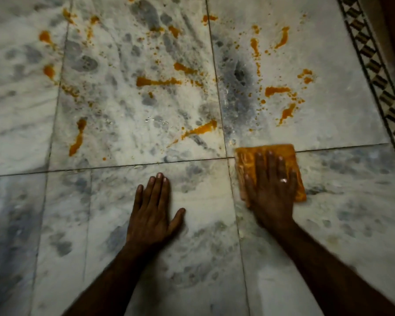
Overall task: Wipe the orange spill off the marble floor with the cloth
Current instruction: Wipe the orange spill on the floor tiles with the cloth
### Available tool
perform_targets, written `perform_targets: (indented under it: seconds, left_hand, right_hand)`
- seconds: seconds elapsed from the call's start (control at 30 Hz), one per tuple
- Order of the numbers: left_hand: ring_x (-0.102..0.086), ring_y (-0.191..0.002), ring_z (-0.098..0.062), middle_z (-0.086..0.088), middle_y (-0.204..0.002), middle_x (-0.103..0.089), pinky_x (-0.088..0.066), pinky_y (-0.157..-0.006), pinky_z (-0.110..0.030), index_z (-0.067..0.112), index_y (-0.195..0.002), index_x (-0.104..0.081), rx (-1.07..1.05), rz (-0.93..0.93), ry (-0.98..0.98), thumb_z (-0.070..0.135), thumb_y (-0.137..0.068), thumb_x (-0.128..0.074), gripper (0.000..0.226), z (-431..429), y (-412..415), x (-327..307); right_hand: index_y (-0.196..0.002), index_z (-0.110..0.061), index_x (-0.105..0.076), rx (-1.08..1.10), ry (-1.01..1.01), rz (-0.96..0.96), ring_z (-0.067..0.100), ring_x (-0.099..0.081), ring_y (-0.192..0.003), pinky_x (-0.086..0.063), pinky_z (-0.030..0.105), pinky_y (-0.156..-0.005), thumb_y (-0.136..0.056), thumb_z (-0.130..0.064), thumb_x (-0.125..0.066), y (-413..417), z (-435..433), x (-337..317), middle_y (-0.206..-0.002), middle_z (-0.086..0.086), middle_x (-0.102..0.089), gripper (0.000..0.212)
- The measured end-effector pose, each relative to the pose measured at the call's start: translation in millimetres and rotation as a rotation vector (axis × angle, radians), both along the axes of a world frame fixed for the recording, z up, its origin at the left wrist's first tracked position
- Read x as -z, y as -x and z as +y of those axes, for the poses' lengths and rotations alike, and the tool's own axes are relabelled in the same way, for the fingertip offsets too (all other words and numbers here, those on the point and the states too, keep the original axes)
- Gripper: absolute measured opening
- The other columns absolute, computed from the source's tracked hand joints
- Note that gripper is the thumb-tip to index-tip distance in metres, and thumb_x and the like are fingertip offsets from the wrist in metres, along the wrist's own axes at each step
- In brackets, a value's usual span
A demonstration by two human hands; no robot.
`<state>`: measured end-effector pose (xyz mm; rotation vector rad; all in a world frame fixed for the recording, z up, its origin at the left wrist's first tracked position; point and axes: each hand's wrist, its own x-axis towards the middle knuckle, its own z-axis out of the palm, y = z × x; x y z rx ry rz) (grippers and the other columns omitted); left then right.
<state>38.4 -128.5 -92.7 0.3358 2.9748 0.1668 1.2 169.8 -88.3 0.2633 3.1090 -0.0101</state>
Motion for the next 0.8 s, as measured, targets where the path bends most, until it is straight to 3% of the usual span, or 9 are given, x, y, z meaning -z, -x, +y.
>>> perform_targets:
  seconds: [0.07, 0.17, 0.3, 0.37, 0.43, 0.53, 0.63, 0.7, 0.8]
  left_hand:
    - [-0.011, -0.155, -0.028, -0.014, -0.167, -0.015, -0.01, -0.125, -0.05, 0.003, -0.157, -0.021, -0.026, -0.009, 0.001, 0.058, -0.096, -0.034, 0.084, -4, -1, -2]
    - [-0.012, -0.155, -0.028, -0.014, -0.166, -0.017, -0.011, -0.125, -0.051, 0.003, -0.157, -0.022, -0.063, -0.003, -0.026, 0.055, -0.096, -0.036, 0.081, -6, 2, -1]
    - [-0.017, -0.154, -0.03, -0.017, -0.165, -0.02, -0.011, -0.124, -0.052, 0.002, -0.155, -0.027, -0.089, 0.057, -0.053, 0.052, -0.096, -0.036, 0.078, -10, 0, 6]
    - [-0.013, -0.154, -0.031, -0.017, -0.166, -0.016, -0.008, -0.124, -0.051, 0.003, -0.157, -0.021, -0.091, 0.043, -0.059, 0.054, -0.095, -0.032, 0.081, -8, -4, 9]
    - [-0.009, -0.155, -0.03, -0.015, -0.167, -0.01, -0.007, -0.124, -0.051, 0.006, -0.159, -0.014, -0.104, -0.004, -0.067, 0.058, -0.094, -0.028, 0.084, -8, -4, 10]
    - [-0.01, -0.154, -0.032, -0.014, -0.168, -0.009, -0.007, -0.123, -0.052, 0.008, -0.159, -0.012, -0.119, -0.029, -0.075, 0.058, -0.092, -0.029, 0.086, -10, -1, 8]
    - [-0.012, -0.154, -0.034, -0.015, -0.167, -0.01, -0.007, -0.124, -0.052, 0.007, -0.159, -0.013, -0.115, -0.039, -0.064, 0.057, -0.091, -0.032, 0.086, -6, -2, 8]
    - [-0.012, -0.154, -0.032, -0.015, -0.167, -0.011, -0.009, -0.124, -0.052, 0.007, -0.159, -0.014, -0.118, -0.036, -0.043, 0.057, -0.091, -0.031, 0.086, -6, -2, 8]
    - [-0.01, -0.155, -0.029, -0.013, -0.168, -0.009, -0.009, -0.125, -0.051, 0.008, -0.159, -0.013, -0.124, -0.031, -0.049, 0.059, -0.093, -0.028, 0.085, -9, -1, 7]
  right_hand:
    - [-0.159, -0.018, -0.022, 0.023, -0.01, 0.011, 0.036, -0.023, -0.151, -0.019, 0.06, -0.118, -0.103, -0.049, -0.02, -45, -18, -1, -0.166, 0.012, -0.02, 0.064]
    - [-0.157, -0.016, -0.027, -0.227, 0.026, 0.01, 0.039, -0.023, -0.15, -0.021, 0.064, -0.116, -0.102, -0.049, -0.025, -87, -69, -2, -0.164, 0.014, -0.023, 0.064]
    - [-0.154, -0.022, -0.036, -0.492, 0.147, 0.088, 0.033, -0.026, -0.15, -0.023, 0.06, -0.116, -0.101, -0.053, -0.034, -16, -100, -4, -0.162, 0.009, -0.03, 0.062]
    - [-0.154, -0.022, -0.036, -0.379, 0.1, 0.086, 0.032, -0.024, -0.151, -0.02, 0.058, -0.118, -0.1, -0.053, -0.039, 17, -76, -2, -0.162, 0.009, -0.03, 0.063]
    - [-0.155, -0.023, -0.034, -0.13, 0.035, 0.067, 0.032, -0.024, -0.151, -0.016, 0.057, -0.12, -0.098, -0.054, -0.039, 20, -31, 4, -0.163, 0.008, -0.029, 0.065]
    - [-0.157, -0.023, -0.03, 0.219, -0.047, 0.097, 0.032, -0.028, -0.15, -0.02, 0.056, -0.119, -0.102, -0.052, -0.033, -29, 30, 5, -0.163, 0.009, -0.029, 0.062]
    - [-0.158, -0.019, -0.024, 0.368, -0.054, 0.079, 0.036, -0.029, -0.149, -0.022, 0.059, -0.117, -0.104, -0.049, -0.025, -103, 23, 2, -0.163, 0.013, -0.028, 0.062]
    - [-0.158, -0.017, -0.024, 0.223, 0.004, 0.031, 0.037, -0.024, -0.15, -0.019, 0.062, -0.118, -0.102, -0.049, -0.027, -124, -17, -1, -0.164, 0.014, -0.025, 0.065]
    - [-0.157, -0.021, -0.027, -0.19, 0.085, 0.043, 0.032, -0.019, -0.153, -0.017, 0.061, -0.119, -0.099, -0.053, -0.036, -90, -39, -4, -0.165, 0.008, -0.023, 0.067]
